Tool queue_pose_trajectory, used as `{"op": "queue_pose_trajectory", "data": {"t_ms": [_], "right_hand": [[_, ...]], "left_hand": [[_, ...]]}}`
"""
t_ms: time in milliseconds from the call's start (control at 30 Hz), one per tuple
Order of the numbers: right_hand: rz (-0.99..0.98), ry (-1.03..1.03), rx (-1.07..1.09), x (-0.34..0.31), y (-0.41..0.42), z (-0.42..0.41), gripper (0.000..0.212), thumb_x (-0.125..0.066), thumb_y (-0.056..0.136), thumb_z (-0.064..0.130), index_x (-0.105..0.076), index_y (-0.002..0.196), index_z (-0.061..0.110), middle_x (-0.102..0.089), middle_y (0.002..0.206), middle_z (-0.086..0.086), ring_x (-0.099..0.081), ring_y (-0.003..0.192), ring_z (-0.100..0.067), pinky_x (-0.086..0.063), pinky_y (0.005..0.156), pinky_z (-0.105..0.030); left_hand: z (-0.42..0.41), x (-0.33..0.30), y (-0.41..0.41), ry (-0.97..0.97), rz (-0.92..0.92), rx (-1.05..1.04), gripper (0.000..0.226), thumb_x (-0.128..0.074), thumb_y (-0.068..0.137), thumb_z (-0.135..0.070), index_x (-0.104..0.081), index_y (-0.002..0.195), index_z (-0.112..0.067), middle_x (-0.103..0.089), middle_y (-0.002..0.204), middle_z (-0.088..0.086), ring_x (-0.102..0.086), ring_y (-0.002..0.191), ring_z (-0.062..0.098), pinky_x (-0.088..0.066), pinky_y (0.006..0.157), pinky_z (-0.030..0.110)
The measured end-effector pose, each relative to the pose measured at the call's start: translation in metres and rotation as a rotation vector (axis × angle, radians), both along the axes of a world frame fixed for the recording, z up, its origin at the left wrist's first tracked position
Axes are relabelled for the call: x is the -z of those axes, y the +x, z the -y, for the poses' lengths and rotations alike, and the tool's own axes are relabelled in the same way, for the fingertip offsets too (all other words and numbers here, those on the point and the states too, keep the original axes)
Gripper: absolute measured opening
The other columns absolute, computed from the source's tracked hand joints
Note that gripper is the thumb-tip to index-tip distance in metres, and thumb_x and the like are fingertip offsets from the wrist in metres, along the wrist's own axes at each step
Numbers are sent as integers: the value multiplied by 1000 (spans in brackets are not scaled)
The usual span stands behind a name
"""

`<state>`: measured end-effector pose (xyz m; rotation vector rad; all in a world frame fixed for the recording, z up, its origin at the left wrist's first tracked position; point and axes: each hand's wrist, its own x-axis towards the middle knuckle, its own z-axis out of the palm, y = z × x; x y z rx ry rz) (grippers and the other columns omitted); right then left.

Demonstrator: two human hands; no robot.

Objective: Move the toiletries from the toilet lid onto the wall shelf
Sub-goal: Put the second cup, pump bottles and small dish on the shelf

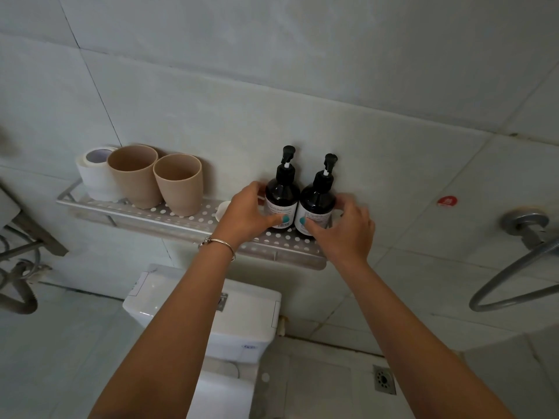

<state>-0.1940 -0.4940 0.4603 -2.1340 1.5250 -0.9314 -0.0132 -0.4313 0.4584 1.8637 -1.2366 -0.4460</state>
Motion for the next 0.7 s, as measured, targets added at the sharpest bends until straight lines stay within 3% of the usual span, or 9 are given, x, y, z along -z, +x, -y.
{"op": "queue_pose_trajectory", "data": {"t_ms": [367, 500, 700], "right_hand": [[-7, 10, -7, 3, -1, 2, 71, -83, 61, 48, -50, 121, 30, -58, 118, 9, -48, 114, -18, -38, 100, -39], [-18, -13, -13, 5, -3, 4, 70, -83, 61, 46, -49, 120, 31, -60, 116, 11, -50, 110, -17, -38, 96, -36], [-11, -5, -16, 7, -3, 3, 69, -82, 62, 46, -48, 119, 32, -60, 113, 13, -50, 109, -16, -36, 92, -34]], "left_hand": [[0, 3, 0, 31, 0, 28, 74, -87, 63, -32, -49, 124, -15, -61, 119, -1, -58, 101, 11, -48, 83, 25], [0, 3, 1, 24, 44, 24, 72, -85, 66, -26, -48, 126, -13, -60, 122, 3, -60, 107, 17, -51, 88, 32], [2, 2, 2, 31, 68, 36, 67, -84, 68, -24, -50, 125, -12, -61, 120, 4, -59, 101, 14, -48, 84, 26]]}}
